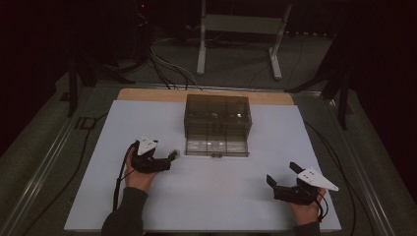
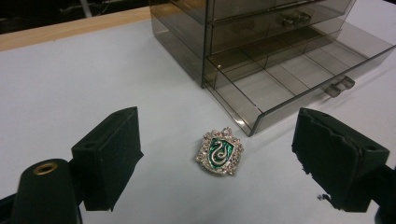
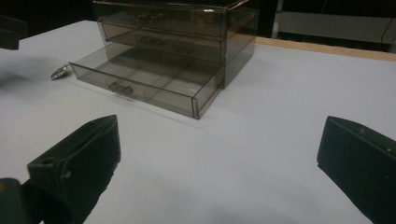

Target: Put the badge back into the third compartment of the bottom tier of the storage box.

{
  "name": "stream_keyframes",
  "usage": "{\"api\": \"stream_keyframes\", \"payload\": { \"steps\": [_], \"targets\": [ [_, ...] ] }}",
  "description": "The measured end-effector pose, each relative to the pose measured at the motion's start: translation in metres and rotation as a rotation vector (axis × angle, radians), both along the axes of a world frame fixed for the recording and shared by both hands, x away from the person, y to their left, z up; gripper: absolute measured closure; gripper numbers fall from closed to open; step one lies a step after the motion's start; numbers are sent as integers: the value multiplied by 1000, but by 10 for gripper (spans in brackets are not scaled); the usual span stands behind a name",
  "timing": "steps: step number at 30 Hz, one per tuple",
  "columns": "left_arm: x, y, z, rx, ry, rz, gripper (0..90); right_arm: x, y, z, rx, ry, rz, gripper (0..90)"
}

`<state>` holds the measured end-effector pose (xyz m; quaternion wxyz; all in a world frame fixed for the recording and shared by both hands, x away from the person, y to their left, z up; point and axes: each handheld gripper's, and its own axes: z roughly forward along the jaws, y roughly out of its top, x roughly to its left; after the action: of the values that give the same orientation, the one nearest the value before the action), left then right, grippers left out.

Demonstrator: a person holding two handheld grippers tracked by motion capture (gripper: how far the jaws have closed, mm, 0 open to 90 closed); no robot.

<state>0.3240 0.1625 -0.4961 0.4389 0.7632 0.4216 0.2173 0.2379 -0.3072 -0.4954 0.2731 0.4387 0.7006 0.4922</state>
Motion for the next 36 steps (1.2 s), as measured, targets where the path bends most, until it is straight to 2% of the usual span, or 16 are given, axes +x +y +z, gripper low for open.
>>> {"api": "stream_keyframes", "payload": {
  "steps": [4, 9, 12, 16, 25, 28, 31, 33, 35, 36],
  "targets": [
    [2, 0, -1, 9, 7, 10, 176, 0, 1, 0, -2, 1, 3, 1],
    [6, -2, -4, 27, 11, 46, 265, 0, 1, 0, -2, 1, 5, 1],
    [9, -4, -8, 42, 28, 57, 320, 1, 1, 0, -2, 1, 5, 1],
    [15, -9, -13, 52, 56, 42, 393, 1, 1, 0, -2, 1, 5, 1],
    [27, -18, -28, 123, 122, 39, 477, 1, 2, 0, -7, -3, 4, 1],
    [28, -20, -29, 117, 129, 15, 487, 1, 2, 0, -6, 2, 3, 1],
    [29, -21, -29, 102, 145, -4, 541, 1, 2, 0, -9, 0, 5, 1],
    [31, -20, -29, 82, 161, -17, 572, 1, 2, -1, -11, 2, 5, 1],
    [33, -20, -30, 58, 201, -45, 598, 1, 2, -1, -10, 2, 5, 1],
    [33, -20, -31, 61, 206, -52, 614, 1, 2, -1, -11, 3, 5, 1]
  ]
}}
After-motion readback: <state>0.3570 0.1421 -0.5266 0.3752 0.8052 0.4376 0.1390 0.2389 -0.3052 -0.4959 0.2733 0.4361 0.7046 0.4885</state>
